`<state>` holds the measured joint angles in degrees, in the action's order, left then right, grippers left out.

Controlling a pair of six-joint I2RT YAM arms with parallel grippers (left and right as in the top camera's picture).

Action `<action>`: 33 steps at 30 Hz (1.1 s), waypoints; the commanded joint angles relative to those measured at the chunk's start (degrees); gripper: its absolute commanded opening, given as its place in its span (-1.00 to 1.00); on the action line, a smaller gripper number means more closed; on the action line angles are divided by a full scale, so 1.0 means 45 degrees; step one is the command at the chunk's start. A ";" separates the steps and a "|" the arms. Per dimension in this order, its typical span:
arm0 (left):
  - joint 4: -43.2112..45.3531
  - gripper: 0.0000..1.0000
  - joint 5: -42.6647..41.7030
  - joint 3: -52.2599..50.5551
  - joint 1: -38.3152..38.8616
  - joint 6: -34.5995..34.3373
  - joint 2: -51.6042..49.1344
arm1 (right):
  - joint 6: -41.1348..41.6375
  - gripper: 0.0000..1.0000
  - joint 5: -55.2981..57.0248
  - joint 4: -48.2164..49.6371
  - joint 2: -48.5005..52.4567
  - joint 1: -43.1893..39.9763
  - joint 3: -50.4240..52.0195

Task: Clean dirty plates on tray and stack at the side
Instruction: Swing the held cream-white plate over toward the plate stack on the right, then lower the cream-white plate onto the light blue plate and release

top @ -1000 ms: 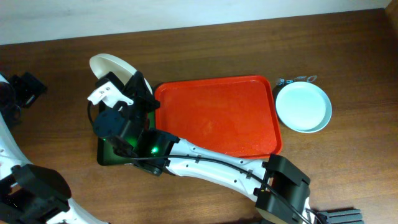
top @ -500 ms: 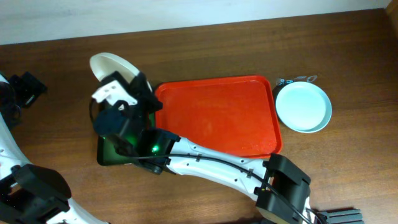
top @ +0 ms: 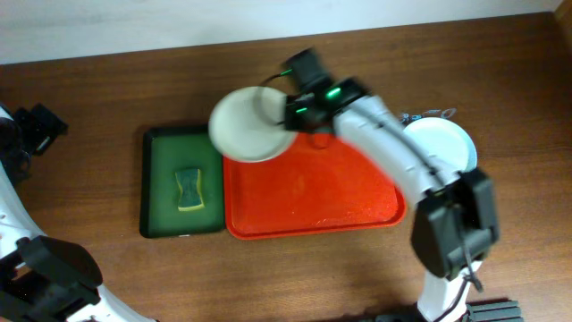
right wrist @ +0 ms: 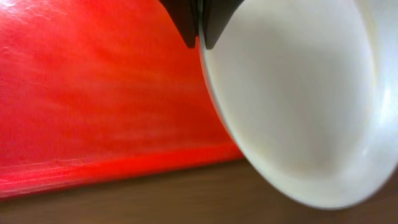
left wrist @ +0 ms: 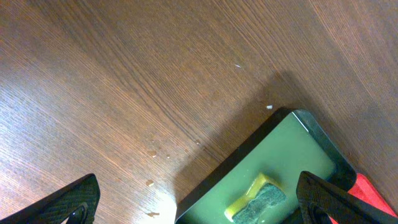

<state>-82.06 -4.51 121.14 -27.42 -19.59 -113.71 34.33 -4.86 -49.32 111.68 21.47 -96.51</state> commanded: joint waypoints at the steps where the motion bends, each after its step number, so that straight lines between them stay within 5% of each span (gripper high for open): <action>1: -0.0015 0.98 -0.0136 0.0155 -0.0029 -0.0170 0.0228 | -0.0923 -0.92 -0.1355 -0.2506 -0.0665 -0.3410 -0.0058; 8: -0.0015 0.98 -0.0136 0.0151 -0.0029 -0.0170 0.0228 | -0.2346 -0.92 -0.1083 -0.5969 -0.0651 -1.0370 -0.0053; 12: -0.0015 0.98 -0.0136 0.0155 -0.0029 -0.0170 0.0228 | -0.2346 -0.92 0.0248 -0.6693 -0.0593 -1.2216 -0.0005; 20: -0.0015 0.98 -0.0136 0.0155 -0.0029 -0.0170 0.0228 | -0.2579 -0.88 0.0418 -0.5790 -0.0573 -1.1827 0.1477; 23: -0.0015 0.99 -0.0136 0.0151 -0.0029 -0.0170 0.0228 | -0.2764 -0.44 0.0413 -0.5455 -0.0568 -1.1545 0.1904; 24: -0.0015 0.99 -0.0136 0.0155 -0.0029 -0.0170 0.0228 | -0.3240 -0.03 0.0427 -0.5459 -0.0573 -1.1434 0.1904; 25: -0.0015 0.98 -0.0136 0.0151 -0.0029 -0.0170 0.0228 | -0.3672 0.11 0.0427 -0.5508 -0.0568 -1.1356 0.1899; 33: -0.0015 0.98 -0.0136 0.0155 -0.0029 -0.0170 0.0228 | -0.6411 0.18 -0.0029 -0.6776 -0.0792 -1.0151 0.1792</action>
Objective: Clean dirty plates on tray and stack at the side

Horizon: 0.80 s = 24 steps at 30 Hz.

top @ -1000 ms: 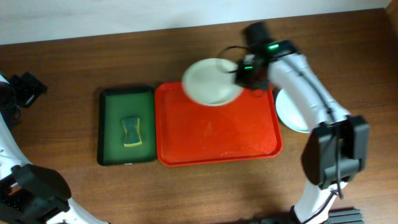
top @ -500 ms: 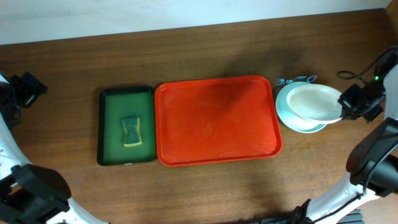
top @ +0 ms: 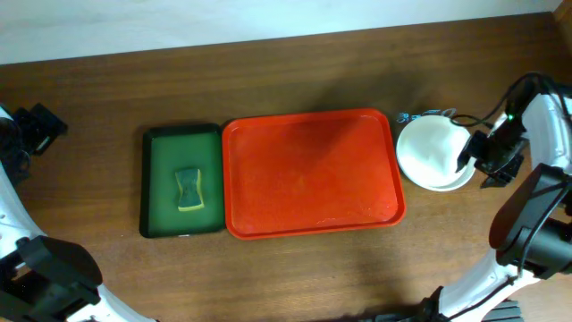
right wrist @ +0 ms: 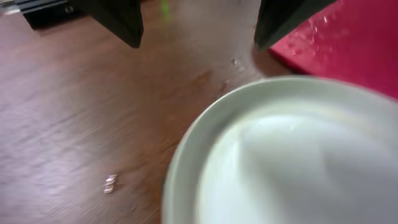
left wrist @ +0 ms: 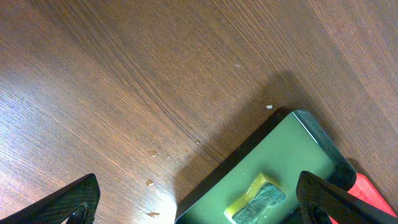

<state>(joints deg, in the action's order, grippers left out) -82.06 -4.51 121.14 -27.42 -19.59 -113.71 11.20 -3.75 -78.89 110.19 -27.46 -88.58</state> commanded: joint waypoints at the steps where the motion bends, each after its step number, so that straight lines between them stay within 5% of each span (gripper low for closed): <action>1: -0.0015 0.98 -0.0136 0.0155 -0.0029 -0.0170 0.0228 | -0.1807 0.18 -0.0636 -0.0325 -0.0461 0.1282 0.0029; 5: -0.0015 0.98 -0.0136 0.0151 -0.0029 -0.0170 0.0228 | -0.2448 0.19 -0.1073 -0.0325 -0.0457 0.3628 0.0029; 6: -0.0015 0.98 -0.0136 0.0151 -0.0029 -0.0170 0.0228 | -0.2438 0.43 -0.1069 -0.0155 -0.0457 0.4245 0.0029; 7: -0.0019 0.98 -0.0136 0.0151 -0.0029 -0.0170 0.0228 | -0.2443 0.97 -0.1025 0.0068 -0.0457 0.4770 0.0029; 13: -0.0015 0.98 -0.0136 0.0155 -0.0029 -0.0170 0.0228 | -0.2443 0.97 -0.1030 0.0733 -0.0457 0.6994 0.0029; 24: -0.0015 0.98 -0.0136 0.0151 -0.0029 -0.0170 0.0228 | -0.2443 0.98 -0.1030 0.1647 -0.0962 0.7538 0.0029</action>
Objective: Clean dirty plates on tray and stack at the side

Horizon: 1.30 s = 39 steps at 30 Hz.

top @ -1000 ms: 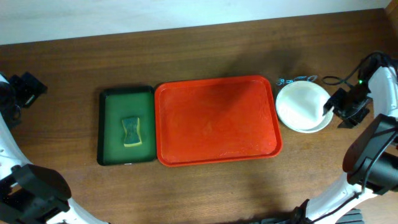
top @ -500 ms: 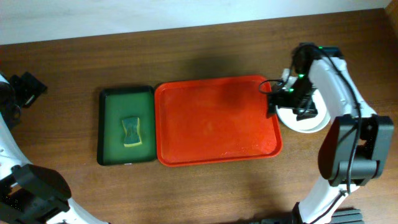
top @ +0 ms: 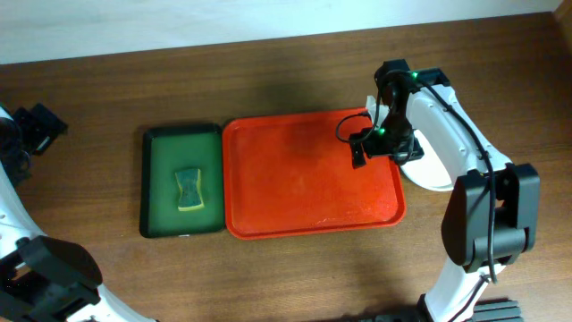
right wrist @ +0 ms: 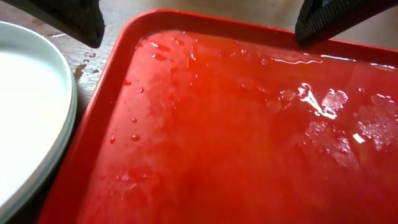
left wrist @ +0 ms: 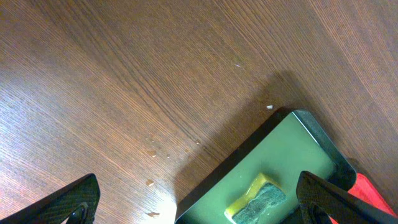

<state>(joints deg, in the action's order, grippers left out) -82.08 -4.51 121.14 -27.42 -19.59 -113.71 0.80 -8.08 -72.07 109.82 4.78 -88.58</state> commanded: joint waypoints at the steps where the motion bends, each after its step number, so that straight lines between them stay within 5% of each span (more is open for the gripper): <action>1: -0.0015 0.98 -0.0136 0.0155 -0.0029 -0.0170 0.0228 | -0.0131 0.97 -0.0068 0.0199 -0.1515 0.0636 0.0029; 16: -0.0010 0.98 -0.0136 0.0151 -0.0029 -0.0170 0.0228 | -0.0908 0.97 0.0379 0.1739 -1.5460 0.1098 0.0301; 22: -0.0015 0.98 -0.0136 0.0151 -0.0029 -0.0170 0.0228 | -0.1127 0.97 0.0607 0.7164 -2.0774 0.0792 0.5906; 26: -0.0010 0.98 -0.0136 0.0155 -0.0029 -0.0170 0.0228 | -0.1078 0.97 0.0228 1.5091 -2.3018 -0.0117 1.1696; 30: -0.0010 0.98 -0.0136 0.0155 -0.0029 -0.0170 0.0228 | -0.1083 0.97 0.0461 2.0599 -2.4285 -0.0165 1.5960; 39: -0.0015 0.98 -0.0136 0.0155 -0.0029 -0.0170 0.0228 | -0.1078 0.97 0.0704 1.9715 -2.4358 -0.0510 1.9613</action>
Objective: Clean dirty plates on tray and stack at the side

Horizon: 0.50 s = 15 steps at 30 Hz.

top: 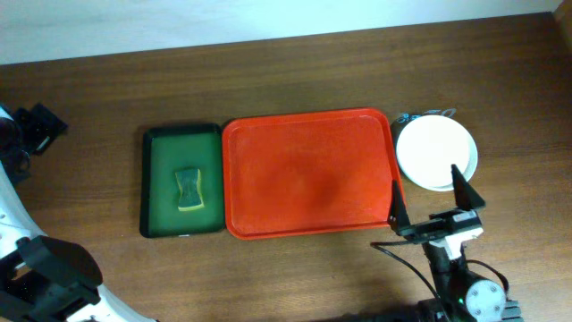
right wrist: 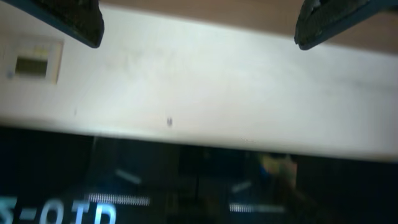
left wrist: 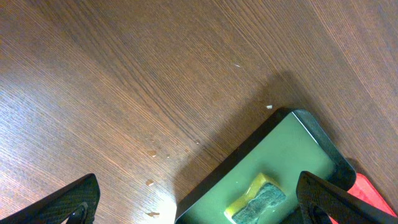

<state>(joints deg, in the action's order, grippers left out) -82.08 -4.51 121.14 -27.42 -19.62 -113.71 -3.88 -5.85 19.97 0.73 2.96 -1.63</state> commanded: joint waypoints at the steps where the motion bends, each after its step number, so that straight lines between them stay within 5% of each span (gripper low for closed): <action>1: -0.0010 0.98 -0.0136 0.0151 -0.0029 -0.0165 0.0228 | -0.0034 0.98 0.0287 -0.2016 -0.0117 -0.0107 0.0291; 4: -0.0015 0.98 -0.0136 0.0151 -0.0029 -0.0165 0.0228 | -0.0039 0.97 0.0845 -0.5255 -0.0117 -0.0107 0.0291; 15: -0.0015 0.98 -0.0136 0.0155 -0.0029 -0.0165 0.0228 | 0.0049 0.97 0.1122 -0.5450 -0.0117 -0.0102 0.0291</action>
<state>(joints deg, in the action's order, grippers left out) -82.08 -4.51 121.14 -27.42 -19.62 -113.71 -3.81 -1.52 -4.14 0.67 2.79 -0.60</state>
